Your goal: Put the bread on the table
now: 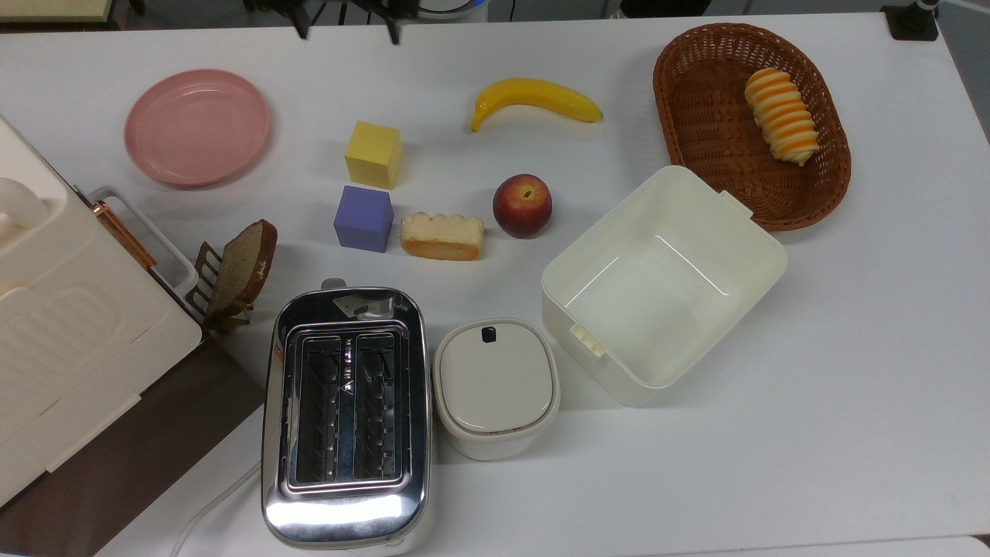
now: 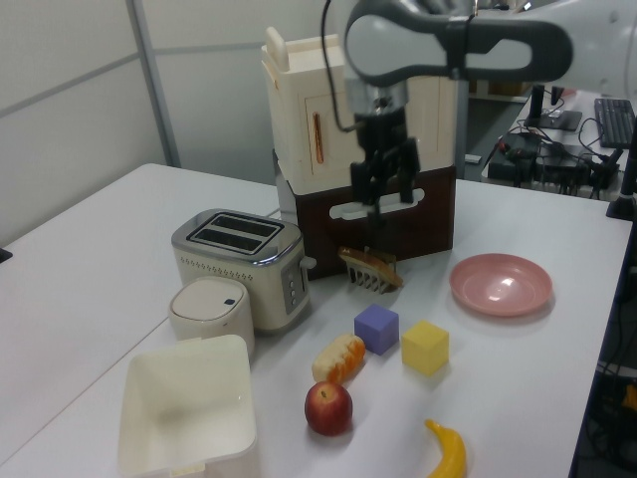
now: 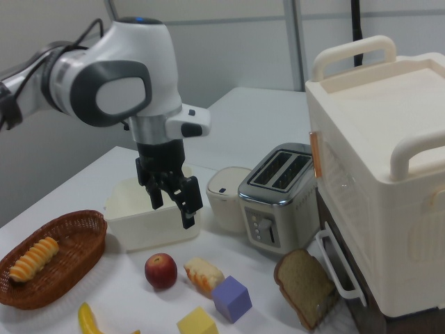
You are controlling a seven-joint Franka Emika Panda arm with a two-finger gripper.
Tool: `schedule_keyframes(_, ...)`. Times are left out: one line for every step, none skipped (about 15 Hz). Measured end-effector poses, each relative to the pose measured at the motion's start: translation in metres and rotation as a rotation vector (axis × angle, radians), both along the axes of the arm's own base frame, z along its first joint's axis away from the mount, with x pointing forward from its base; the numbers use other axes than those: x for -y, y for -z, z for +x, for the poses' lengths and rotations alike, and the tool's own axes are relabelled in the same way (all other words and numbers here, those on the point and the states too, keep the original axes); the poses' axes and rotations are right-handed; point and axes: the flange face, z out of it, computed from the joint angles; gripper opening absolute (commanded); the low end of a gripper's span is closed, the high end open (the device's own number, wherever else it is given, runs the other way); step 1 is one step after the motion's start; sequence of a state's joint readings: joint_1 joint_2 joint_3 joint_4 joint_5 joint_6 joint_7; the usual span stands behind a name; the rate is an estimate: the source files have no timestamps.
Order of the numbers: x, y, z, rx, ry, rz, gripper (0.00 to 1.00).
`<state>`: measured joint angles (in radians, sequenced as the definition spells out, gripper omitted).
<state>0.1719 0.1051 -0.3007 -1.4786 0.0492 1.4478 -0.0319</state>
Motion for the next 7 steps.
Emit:
schedule_keyframes(0.002,-0.003,-0.002,0.002,-0.004,-0.019,1.0)
schedule_keyframes(0.003,-0.004,-0.003,0.002,-0.007,-0.03,1.0)
schedule_keyframes(0.005,-0.003,-0.003,0.002,-0.006,-0.034,1.0)
schedule_keyframes(0.008,-0.002,-0.003,0.003,-0.001,-0.033,1.0)
schedule_keyframes(0.013,-0.002,-0.003,0.005,0.006,-0.032,1.0)
schedule_keyframes(0.018,-0.002,-0.003,0.007,0.014,-0.032,1.0)
schedule_keyframes(0.021,-0.002,-0.003,0.008,0.02,-0.032,1.0)
